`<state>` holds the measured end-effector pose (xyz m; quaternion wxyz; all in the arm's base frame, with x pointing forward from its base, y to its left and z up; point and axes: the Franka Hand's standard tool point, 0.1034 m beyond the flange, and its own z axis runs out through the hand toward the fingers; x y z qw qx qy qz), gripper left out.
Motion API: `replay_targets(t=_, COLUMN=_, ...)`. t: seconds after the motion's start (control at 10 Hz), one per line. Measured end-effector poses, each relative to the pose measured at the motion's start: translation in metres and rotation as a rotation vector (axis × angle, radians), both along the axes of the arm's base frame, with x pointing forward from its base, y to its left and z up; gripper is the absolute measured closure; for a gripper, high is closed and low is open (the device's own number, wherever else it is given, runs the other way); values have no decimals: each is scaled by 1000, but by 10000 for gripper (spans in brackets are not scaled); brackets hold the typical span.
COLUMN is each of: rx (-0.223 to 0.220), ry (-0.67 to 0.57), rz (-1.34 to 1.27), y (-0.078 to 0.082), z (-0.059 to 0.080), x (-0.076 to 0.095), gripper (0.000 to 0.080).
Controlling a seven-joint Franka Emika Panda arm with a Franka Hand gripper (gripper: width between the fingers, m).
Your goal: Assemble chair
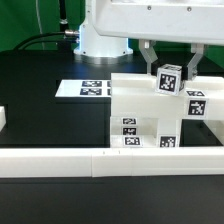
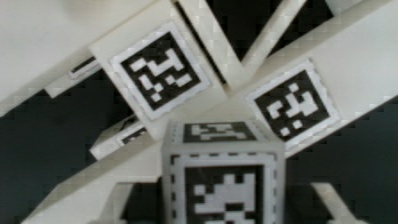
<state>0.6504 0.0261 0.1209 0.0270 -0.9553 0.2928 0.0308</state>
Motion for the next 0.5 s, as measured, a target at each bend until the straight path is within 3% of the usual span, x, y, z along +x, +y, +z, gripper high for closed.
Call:
replay_targets(t=0.3, rx=4, ry=-16, rz=-393, y=-7, z=-1, x=0, gripper=517)
replay_targets(t=0.5, rx=10, ry=-19, rz=-520, y=-6, z=0, x=0, gripper=515)
